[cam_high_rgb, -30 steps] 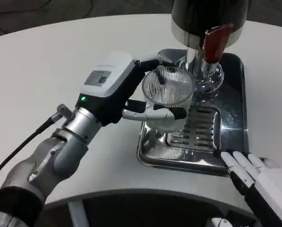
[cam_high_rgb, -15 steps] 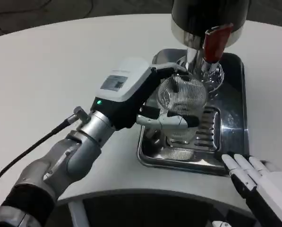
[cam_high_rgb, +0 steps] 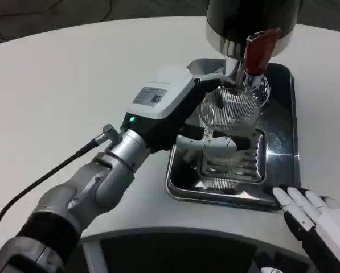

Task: Grasp the cup under the faucet to collect the drink, then remove the cup.

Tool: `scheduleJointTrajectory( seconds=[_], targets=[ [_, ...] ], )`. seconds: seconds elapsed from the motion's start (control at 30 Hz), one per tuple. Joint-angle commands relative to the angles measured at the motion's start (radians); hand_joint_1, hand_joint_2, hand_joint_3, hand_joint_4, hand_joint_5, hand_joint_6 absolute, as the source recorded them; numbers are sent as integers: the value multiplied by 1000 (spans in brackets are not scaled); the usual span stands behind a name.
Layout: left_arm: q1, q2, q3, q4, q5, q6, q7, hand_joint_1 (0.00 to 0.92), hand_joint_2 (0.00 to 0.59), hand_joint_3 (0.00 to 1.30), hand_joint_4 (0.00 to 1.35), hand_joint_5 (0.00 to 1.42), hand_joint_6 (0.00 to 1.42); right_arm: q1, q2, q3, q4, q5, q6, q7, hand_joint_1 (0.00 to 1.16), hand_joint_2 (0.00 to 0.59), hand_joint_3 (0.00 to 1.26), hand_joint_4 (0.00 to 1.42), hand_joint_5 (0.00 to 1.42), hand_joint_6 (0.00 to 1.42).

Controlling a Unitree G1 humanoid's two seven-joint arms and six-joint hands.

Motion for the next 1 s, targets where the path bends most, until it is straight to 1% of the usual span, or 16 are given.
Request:
scheduleJointTrajectory(
  seconds=[0.03,0.27,0.5,0.77,0.93,0.97,1.0],
  targets=[
    [-32,-17,-19,31,8,5,44,405,171,1061,1222,1419,1424,10,-7,-20,-8,16,-10,-2,205,417,24,0,0,0],
    [-50,-31,-41,70,13,10,73,404,168,1058,1222,1417,1424,3,-12,-31,-4,25,-7,5,205,417,24,0,0,0],
    [-61,-44,-55,93,9,3,84,399,166,1052,1209,1417,1424,-9,-14,-31,1,24,-4,9,205,417,24,0,0,0],
    [-62,-45,-64,94,7,-5,86,402,159,1046,1198,1404,1424,-15,-11,-32,6,23,1,9,205,417,24,0,0,0],
    [-54,-35,-66,91,8,-7,91,391,118,970,1134,1353,1424,-14,-8,-37,8,37,1,2,204,417,32,0,0,0],
    [-52,-34,-66,90,8,-6,92,378,97,896,1056,1300,1424,-14,-9,-38,9,41,0,0,204,417,34,0,0,0],
    [-51,-33,-66,89,8,-2,90,366,88,855,1008,1268,1424,-14,-9,-40,9,44,-1,-1,204,417,36,0,0,0]
  ],
)
